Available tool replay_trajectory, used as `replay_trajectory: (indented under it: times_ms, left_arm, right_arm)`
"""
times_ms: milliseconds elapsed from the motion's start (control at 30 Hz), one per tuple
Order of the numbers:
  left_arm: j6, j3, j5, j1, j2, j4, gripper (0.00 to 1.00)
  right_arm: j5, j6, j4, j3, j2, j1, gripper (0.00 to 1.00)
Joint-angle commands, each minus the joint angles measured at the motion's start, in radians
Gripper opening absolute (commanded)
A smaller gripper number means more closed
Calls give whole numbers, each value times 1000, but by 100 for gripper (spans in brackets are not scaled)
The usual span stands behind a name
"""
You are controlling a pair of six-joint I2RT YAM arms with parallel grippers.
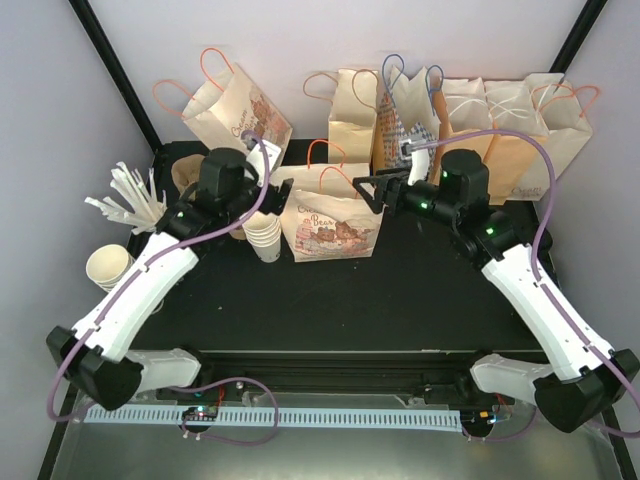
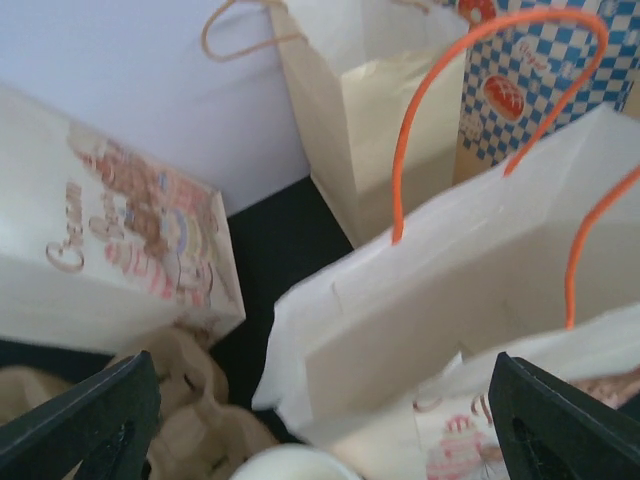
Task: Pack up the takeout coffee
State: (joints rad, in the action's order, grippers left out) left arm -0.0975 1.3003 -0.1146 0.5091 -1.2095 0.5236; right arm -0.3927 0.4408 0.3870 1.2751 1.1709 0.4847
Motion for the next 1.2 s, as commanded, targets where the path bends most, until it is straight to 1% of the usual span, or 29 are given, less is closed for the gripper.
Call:
replay_trajectory:
  times_ms: [0, 33, 133, 167, 300, 367, 433, 467, 500, 633, 767, 833, 900, 967, 1000, 1067, 1100, 1167]
  left_arm:
    - [-153, 117, 52, -10, -78, -104, 92]
    - [-169, 139, 68, -12, -109, -106, 92]
    - [-228, 197, 116, -14, -183, -105, 91]
    - [-251, 212, 135, -15, -205, -104, 89]
    - [-328, 279, 190, -21, -291, -86, 84]
    - [-344, 310, 193, -24, -328, -80, 84]
    - [-358, 337, 190, -28, -358, -79, 84]
    - [-363, 347, 190, -31, -368, -83, 84]
    - [-374, 354, 197, -32, -380, -87, 84]
    - [-407, 392, 209, -34, -427, -88, 83]
    - [-419, 485, 211, -34, -497, -31, 80]
    - [-419, 507, 211, -34, -524, -21, 78]
    - [-429, 511, 225, -34, -537, -20, 74]
    - [-439, 514, 240, -34, -545, -21, 69]
    - [-441, 518, 242, -34, -550, -23, 66]
    - [-444, 528, 247, -34, -559, -22, 58]
    - [-447, 531, 249, -35, -561, -24, 53]
    - [-447, 534, 254, -34, -559, -34, 38]
  right_arm:
    - [-98, -232, -108, 5, 7, 35, 79]
    - [-90, -268, -102, 16, 16, 47, 78]
    - [6, -338, -95, 36, 39, 80, 77]
    - [21, -354, -99, 35, 46, 82, 77]
    - [52, -473, -94, 36, 66, 98, 69]
    - [91, -547, -83, 36, 72, 115, 63]
    - [112, -605, -80, 32, 73, 117, 50]
    - [119, -629, -78, 31, 74, 118, 46]
    - [123, -649, -77, 28, 73, 118, 43]
    - [137, -701, -66, 28, 80, 119, 37]
    - [170, -725, -57, 30, 98, 120, 38]
    - [171, -734, -58, 32, 107, 120, 38]
    - [159, -740, -59, 37, 117, 120, 36]
    - [146, -745, -57, 43, 125, 120, 27]
    - [139, -750, -53, 45, 130, 120, 20]
    - [121, -769, -40, 49, 131, 120, 5]
    - [119, -771, -32, 47, 126, 120, 2]
    - [115, -778, -19, 30, 104, 121, 1]
